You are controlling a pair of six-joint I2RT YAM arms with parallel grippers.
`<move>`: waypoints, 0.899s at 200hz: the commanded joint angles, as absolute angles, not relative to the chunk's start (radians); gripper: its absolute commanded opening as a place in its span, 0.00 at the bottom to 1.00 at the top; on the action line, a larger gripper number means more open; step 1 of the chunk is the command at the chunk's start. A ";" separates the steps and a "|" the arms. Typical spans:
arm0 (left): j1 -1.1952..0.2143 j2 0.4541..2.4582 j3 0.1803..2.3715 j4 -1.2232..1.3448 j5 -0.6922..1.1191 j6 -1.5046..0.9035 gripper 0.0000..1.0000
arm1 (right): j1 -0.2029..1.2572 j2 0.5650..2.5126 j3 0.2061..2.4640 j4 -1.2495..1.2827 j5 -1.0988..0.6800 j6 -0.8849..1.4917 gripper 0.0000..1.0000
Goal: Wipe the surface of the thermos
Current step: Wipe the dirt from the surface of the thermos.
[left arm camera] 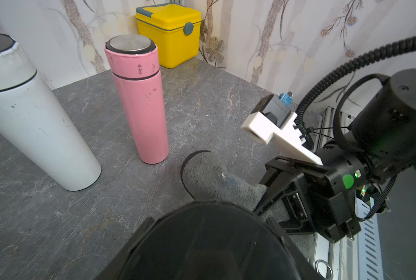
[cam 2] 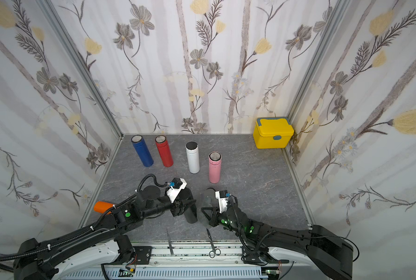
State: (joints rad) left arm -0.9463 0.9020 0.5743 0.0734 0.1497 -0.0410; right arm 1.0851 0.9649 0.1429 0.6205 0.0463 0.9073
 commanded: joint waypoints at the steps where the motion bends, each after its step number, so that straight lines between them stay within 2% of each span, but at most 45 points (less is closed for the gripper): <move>1: -0.947 0.896 0.565 0.177 0.143 -0.054 0.00 | 1.089 0.922 0.142 0.585 0.151 0.888 0.00; 23: -0.947 0.905 0.554 0.194 0.166 -0.058 0.00 | 1.057 0.867 0.186 0.585 0.150 0.824 0.00; 65: -0.947 0.901 0.505 0.254 0.173 -0.069 0.00 | 0.884 0.929 0.288 0.720 -0.039 0.780 0.00; 93: -0.947 0.906 0.462 0.312 0.145 -0.079 0.00 | 0.911 1.096 0.293 0.882 -0.138 0.795 0.00; 123: -0.947 0.902 0.439 0.336 0.137 -0.101 0.00 | 0.963 1.297 0.203 1.054 -0.141 0.868 0.00; 138: -0.947 0.893 0.430 0.335 0.134 -0.105 0.00 | 0.974 1.358 0.158 1.055 -0.113 0.900 0.00; 157: -0.947 0.881 0.431 0.317 0.129 -0.103 0.00 | 0.989 1.362 0.139 0.979 -0.070 0.899 0.00; 180: -0.947 0.872 0.434 0.299 0.130 -0.098 0.00 | 0.992 1.274 0.176 0.892 -0.048 0.855 0.00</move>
State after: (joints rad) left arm -0.9466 0.8822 0.4324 0.2562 0.1417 -0.0952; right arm 0.9890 1.3418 0.1429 0.9169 -0.0811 0.8738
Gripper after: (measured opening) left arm 0.618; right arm 0.106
